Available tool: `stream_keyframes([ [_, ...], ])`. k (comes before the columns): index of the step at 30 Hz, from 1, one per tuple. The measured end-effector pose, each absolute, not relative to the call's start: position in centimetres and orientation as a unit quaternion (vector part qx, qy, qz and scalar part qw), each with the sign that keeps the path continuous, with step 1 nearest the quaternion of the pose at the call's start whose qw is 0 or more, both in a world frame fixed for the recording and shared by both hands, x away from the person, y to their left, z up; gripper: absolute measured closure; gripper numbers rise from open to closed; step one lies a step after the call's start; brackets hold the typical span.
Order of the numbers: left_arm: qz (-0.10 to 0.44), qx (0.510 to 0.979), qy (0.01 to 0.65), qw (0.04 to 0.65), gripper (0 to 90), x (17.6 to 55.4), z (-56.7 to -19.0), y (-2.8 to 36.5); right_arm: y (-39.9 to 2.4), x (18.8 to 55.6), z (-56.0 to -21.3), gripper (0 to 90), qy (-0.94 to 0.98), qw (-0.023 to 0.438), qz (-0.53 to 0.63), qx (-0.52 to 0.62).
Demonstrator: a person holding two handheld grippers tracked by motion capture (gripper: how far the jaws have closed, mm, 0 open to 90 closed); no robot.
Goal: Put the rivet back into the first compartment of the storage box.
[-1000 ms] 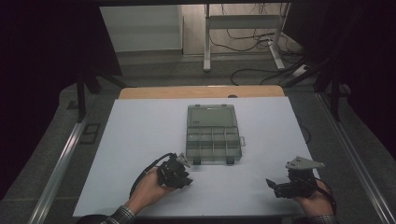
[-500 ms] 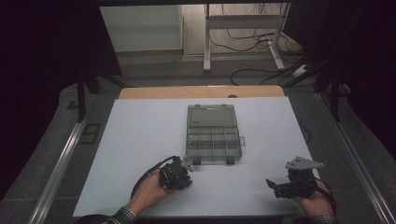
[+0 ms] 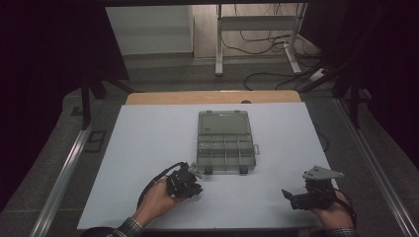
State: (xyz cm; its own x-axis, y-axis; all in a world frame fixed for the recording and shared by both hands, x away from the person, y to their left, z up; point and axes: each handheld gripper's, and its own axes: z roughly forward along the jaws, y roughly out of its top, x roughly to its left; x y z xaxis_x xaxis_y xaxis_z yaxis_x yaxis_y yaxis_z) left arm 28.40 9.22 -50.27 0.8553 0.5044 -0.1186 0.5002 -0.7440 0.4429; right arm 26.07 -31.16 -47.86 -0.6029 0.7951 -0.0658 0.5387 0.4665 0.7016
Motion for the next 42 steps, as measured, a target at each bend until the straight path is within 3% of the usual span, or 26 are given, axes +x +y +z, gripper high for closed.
stream_keyframes([
  [21,-0.008,0.905,0.309,0.292,82.2,29.3,-48.2,11.7,-31.3,25.9,-47.7,0.0,0.830,0.199,0.340,0.395],
  [42,-0.007,0.899,0.319,0.301,82.1,31.6,-46.3,12.6,-31.3,26.0,-47.9,0.0,0.829,0.200,0.333,0.401],
])
